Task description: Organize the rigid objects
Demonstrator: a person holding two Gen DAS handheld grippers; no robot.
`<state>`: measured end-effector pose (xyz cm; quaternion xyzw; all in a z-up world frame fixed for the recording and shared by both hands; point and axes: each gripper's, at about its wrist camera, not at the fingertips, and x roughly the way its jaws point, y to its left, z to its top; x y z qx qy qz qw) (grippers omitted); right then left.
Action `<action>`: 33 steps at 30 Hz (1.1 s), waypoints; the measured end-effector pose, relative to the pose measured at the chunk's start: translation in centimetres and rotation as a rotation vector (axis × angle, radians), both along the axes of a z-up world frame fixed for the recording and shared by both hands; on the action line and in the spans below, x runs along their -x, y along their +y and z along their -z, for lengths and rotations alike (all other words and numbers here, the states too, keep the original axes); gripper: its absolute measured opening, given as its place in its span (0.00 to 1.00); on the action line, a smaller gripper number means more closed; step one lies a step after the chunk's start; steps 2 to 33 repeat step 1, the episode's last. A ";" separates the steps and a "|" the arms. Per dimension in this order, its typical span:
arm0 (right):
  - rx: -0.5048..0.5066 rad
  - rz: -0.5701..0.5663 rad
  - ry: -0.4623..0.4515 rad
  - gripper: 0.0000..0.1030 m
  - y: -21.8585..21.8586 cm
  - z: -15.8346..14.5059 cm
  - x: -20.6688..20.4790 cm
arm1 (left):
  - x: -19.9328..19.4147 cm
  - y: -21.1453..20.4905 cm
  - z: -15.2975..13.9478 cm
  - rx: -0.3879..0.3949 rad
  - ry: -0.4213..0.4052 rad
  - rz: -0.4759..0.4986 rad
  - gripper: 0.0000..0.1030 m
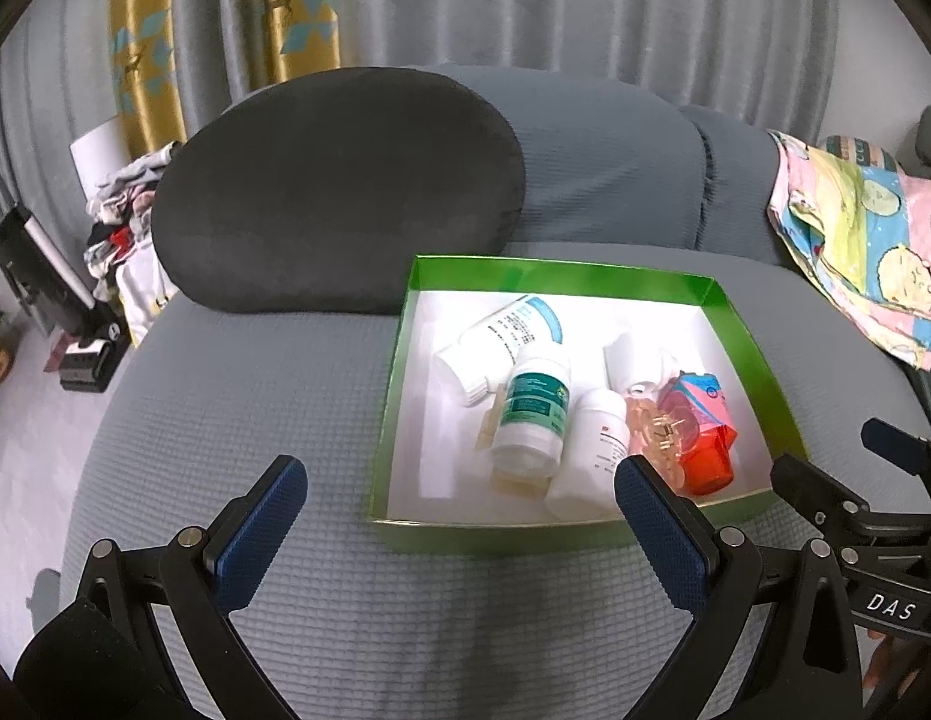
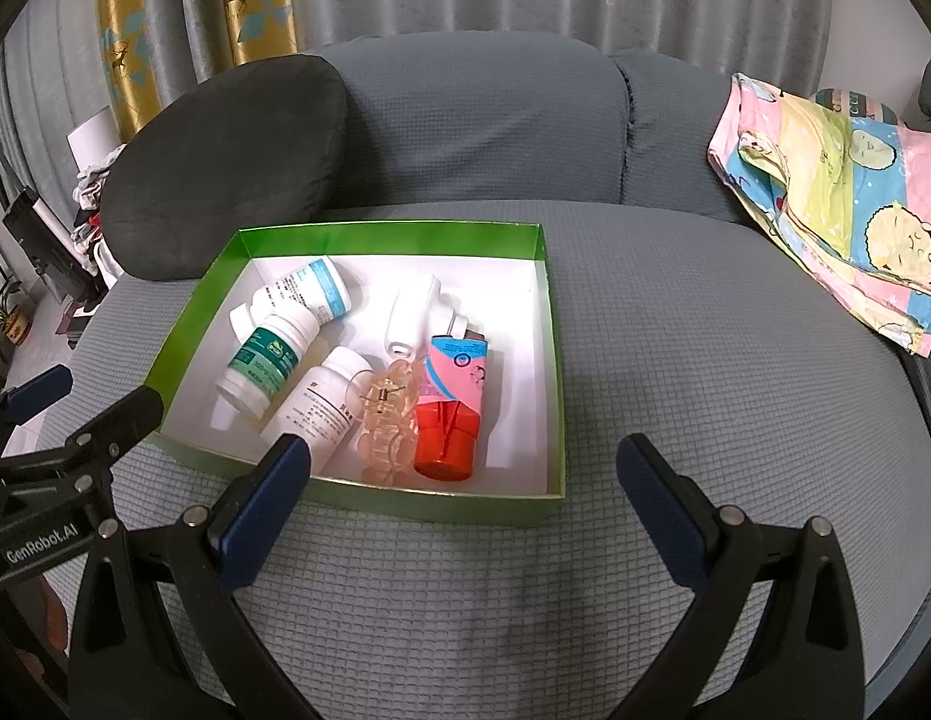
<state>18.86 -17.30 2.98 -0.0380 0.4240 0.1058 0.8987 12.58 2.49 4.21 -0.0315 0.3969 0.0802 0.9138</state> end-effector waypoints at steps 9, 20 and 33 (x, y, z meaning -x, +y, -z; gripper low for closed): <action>-0.002 0.001 0.001 0.99 0.0 0.0 0.0 | -0.1 0.0 0.0 -0.004 0.004 -0.004 0.99; -0.002 0.001 0.001 0.99 0.0 0.0 0.0 | -0.1 0.0 0.0 -0.004 0.004 -0.004 0.99; -0.002 0.001 0.001 0.99 0.0 0.0 0.0 | -0.1 0.0 0.0 -0.004 0.004 -0.004 0.99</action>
